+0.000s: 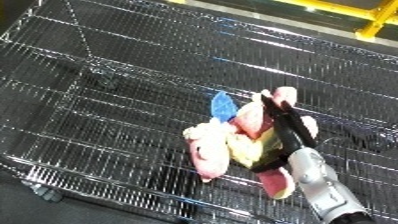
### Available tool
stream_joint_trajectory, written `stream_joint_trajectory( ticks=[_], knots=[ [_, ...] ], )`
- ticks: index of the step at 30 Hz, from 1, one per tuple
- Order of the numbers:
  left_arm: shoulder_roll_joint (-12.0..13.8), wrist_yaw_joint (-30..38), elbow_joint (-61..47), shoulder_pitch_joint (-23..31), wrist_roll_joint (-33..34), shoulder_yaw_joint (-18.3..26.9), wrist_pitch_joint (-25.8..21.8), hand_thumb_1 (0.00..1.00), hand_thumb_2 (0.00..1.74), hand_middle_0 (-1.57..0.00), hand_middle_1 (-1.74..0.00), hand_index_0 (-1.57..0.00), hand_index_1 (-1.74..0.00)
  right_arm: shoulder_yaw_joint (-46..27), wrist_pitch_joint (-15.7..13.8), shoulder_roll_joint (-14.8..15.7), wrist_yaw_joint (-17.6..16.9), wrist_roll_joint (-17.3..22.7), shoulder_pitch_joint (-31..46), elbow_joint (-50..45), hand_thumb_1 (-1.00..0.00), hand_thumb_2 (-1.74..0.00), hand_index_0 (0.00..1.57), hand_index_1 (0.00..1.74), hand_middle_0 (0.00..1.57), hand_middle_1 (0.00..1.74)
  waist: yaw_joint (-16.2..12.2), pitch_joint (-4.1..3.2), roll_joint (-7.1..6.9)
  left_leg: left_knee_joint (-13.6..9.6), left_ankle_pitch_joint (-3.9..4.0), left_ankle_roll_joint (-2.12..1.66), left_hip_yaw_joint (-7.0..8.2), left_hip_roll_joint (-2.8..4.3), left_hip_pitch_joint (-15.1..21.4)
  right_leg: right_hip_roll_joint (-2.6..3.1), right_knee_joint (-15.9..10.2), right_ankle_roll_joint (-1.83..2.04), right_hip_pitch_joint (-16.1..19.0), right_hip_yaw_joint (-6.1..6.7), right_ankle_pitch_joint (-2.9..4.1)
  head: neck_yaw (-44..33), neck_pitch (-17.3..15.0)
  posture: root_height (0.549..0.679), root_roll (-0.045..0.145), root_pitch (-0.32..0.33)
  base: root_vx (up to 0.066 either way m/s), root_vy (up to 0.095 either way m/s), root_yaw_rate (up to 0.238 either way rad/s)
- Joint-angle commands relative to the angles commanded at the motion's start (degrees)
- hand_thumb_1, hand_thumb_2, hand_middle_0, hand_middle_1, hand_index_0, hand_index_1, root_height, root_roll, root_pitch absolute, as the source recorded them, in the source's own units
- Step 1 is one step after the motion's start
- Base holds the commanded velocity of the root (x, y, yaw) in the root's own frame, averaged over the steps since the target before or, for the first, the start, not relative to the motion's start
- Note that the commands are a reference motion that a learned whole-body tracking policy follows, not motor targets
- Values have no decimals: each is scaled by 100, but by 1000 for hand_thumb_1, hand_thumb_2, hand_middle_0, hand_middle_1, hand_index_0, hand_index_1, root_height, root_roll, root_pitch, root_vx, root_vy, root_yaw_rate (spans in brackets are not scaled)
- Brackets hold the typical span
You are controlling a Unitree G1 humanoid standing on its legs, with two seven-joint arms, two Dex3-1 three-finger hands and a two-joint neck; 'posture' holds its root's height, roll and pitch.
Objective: Pick up the object and place it into the box
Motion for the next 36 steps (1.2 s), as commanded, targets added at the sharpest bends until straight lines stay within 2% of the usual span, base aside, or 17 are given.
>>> stream_joint_trajectory(
  ticks=[1,6,12,21,25,30,36],
  knots=[
    [-14,4,-7,9,0,-8,-1,1000,1740,-1570,-1740,-1570,-1740,-9,28,32,24,-28,25,87,0,0,0,0,0,0,3,0,3,1,-1,0,-3,6,2,0,3,-1,4,-2,-6,-16,-21,587,11,12,19,2,-7],
    [-74,38,-21,5,26,20,5,1000,1740,-1570,-1740,-1570,-1740,-13,123,150,144,-160,178,289,-250,-435,393,435,393,435,-11,0,-13,-52,-2,-1,7,50,77,-3,-21,-2,75,-20,-40,-102,-104,588,10,9,13,2,-10],
    [-161,89,32,-35,27,78,19,1000,1740,-1570,-1740,-1570,-1740,-72,166,356,138,-119,298,261,-550,-957,864,957,864,957,-58,0,-65,-190,13,-12,55,112,262,0,-114,-5,228,-37,-76,-147,-207,591,11,0,2,0,-43],
    [-172,5,138,-36,-91,58,58,1000,1740,-1570,-1740,-1570,-1740,-105,144,315,88,-118,373,127,-1000,-1740,1570,1740,1570,1740,-66,0,-55,-221,64,-12,56,112,418,-11,-86,-12,384,-27,-115,67,-411,591,15,-27,-13,-9,7],
    [-186,-23,199,-60,-108,31,77,1000,1740,-1570,-1740,-1570,-1740,-124,138,321,82,-147,413,97,-1000,-1740,1570,1740,1570,1740,-72,0,-45,-262,90,-11,63,119,491,-22,-119,-16,476,-36,-117,114,-481,593,16,-36,-12,-4,6],
    [-193,-30,280,-123,-106,-6,109,1000,1740,-1570,-1740,-1570,-1740,-212,138,326,-3,-216,460,61,-1000,-1740,1570,1740,1570,1740,-105,0,-31,-445,159,-11,119,132,694,-48,-251,-20,685,-69,-128,148,-564,597,18,-52,-34,-2,28],
    [-267,-23,453,-203,-68,-13,172,1000,1740,-1570,-1740,-1570,-1740,-570,41,324,-227,-17,808,-475,-1000,-1740,1570,1740,1570,1740,-209,0,-60,-480,173,7,162,158,878,-43,-260,-15,856,-63,-140,226,-705,597,20,-80,-32,-3,-18]
  ],
)
